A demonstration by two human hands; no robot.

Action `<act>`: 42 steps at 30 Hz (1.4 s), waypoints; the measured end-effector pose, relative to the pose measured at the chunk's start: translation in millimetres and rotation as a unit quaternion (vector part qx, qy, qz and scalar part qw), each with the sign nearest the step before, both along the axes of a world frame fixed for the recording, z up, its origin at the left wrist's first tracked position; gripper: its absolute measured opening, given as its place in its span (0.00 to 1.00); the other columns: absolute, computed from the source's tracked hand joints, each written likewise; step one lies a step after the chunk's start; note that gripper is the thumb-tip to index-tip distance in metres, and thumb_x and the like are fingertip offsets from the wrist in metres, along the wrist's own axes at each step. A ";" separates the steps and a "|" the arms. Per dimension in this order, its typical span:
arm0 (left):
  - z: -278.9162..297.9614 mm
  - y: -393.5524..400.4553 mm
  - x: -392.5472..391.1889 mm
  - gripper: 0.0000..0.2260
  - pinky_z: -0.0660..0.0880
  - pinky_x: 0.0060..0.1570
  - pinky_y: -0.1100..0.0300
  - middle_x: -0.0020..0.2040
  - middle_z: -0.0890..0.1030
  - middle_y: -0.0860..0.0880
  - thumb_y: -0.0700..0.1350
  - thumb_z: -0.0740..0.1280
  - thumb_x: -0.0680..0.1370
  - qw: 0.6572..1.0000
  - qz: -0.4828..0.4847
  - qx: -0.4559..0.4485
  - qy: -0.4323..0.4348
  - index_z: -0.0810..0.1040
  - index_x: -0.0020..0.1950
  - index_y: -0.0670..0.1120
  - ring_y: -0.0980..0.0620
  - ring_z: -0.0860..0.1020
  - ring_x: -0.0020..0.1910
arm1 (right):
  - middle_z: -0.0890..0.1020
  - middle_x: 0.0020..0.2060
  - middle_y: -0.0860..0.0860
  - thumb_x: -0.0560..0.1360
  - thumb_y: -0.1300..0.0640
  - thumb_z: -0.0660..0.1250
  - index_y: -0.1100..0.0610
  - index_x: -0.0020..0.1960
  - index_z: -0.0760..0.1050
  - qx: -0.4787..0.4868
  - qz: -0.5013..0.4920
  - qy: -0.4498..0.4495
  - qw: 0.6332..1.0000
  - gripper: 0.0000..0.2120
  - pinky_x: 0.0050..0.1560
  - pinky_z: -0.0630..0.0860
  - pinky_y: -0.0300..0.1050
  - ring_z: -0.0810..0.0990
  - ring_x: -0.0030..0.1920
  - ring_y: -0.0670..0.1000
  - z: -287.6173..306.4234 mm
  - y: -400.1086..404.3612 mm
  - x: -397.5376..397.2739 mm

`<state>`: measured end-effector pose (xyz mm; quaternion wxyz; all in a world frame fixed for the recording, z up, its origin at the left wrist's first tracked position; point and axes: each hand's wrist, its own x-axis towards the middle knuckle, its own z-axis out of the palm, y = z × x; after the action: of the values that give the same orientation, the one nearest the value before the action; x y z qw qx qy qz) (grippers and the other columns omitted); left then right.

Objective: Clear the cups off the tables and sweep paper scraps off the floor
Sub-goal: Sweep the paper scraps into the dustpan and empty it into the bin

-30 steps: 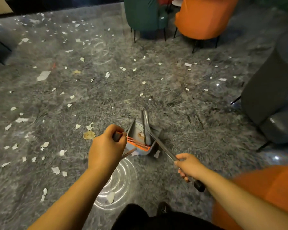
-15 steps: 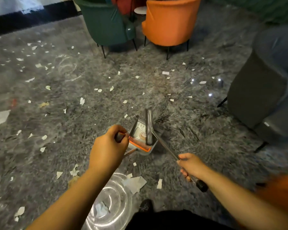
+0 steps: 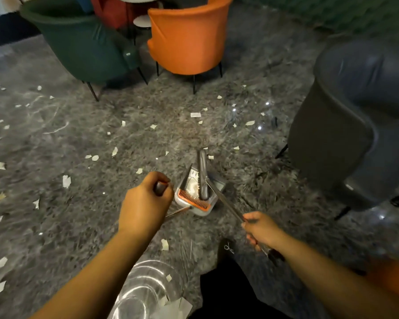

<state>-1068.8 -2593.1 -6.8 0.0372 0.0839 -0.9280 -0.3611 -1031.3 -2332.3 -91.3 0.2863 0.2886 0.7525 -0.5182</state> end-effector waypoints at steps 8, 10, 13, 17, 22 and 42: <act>7.5 58.1 -153.4 0.03 0.78 0.33 0.50 0.35 0.82 0.52 0.51 0.68 0.76 0.999 -0.031 -0.014 -0.015 0.75 0.47 0.56 0.50 0.80 0.32 | 0.74 0.28 0.54 0.79 0.63 0.62 0.56 0.56 0.72 0.010 0.012 0.011 1.000 0.07 0.20 0.68 0.37 0.69 0.22 0.47 14.1 58.0 -152.0; 9.1 66.3 -182.8 0.03 0.77 0.27 0.51 0.34 0.82 0.53 0.52 0.67 0.76 0.999 -0.037 -0.012 -0.015 0.74 0.47 0.57 0.52 0.78 0.28 | 0.73 0.28 0.54 0.79 0.63 0.62 0.56 0.54 0.72 0.015 0.004 0.020 1.000 0.06 0.21 0.68 0.38 0.69 0.23 0.48 16.9 67.4 -182.0; 9.0 73.1 -225.8 0.04 0.77 0.28 0.51 0.33 0.81 0.55 0.52 0.68 0.75 0.999 -0.041 -0.012 -0.007 0.73 0.46 0.57 0.53 0.78 0.29 | 0.73 0.27 0.55 0.79 0.64 0.62 0.54 0.53 0.71 0.010 -0.020 0.017 1.000 0.06 0.23 0.67 0.38 0.68 0.23 0.49 17.0 76.5 -225.2; 2.0 78.8 -289.3 0.06 0.77 0.33 0.52 0.32 0.82 0.54 0.52 0.70 0.75 0.999 -0.042 -0.003 -0.009 0.73 0.47 0.59 0.52 0.79 0.33 | 0.73 0.26 0.55 0.79 0.64 0.63 0.55 0.54 0.72 0.014 -0.038 0.011 0.999 0.07 0.20 0.66 0.36 0.68 0.19 0.47 13.9 82.6 -284.8; -10.8 85.1 -392.5 0.07 0.78 0.35 0.53 0.36 0.83 0.54 0.52 0.70 0.75 0.997 -0.074 -0.005 -0.015 0.73 0.48 0.60 0.51 0.80 0.36 | 0.71 0.23 0.53 0.77 0.66 0.61 0.73 0.57 0.73 0.048 -0.012 0.024 0.998 0.12 0.18 0.65 0.35 0.69 0.19 0.48 6.6 88.7 -371.1; -39.9 188.5 -683.5 0.07 0.67 0.27 0.65 0.30 0.76 0.58 0.50 0.71 0.74 0.981 -0.174 -0.076 -0.035 0.74 0.42 0.59 0.58 0.73 0.28 | 0.75 0.26 0.54 0.78 0.60 0.64 0.58 0.51 0.76 0.070 -0.101 0.026 0.992 0.04 0.23 0.69 0.37 0.73 0.22 0.49 -14.7 224.0 -616.7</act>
<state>-1752.3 -2404.6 -46.6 -0.0527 -0.0697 -0.9540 -0.2869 -1648.0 -2108.3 -106.0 0.1917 0.3684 0.7614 -0.4978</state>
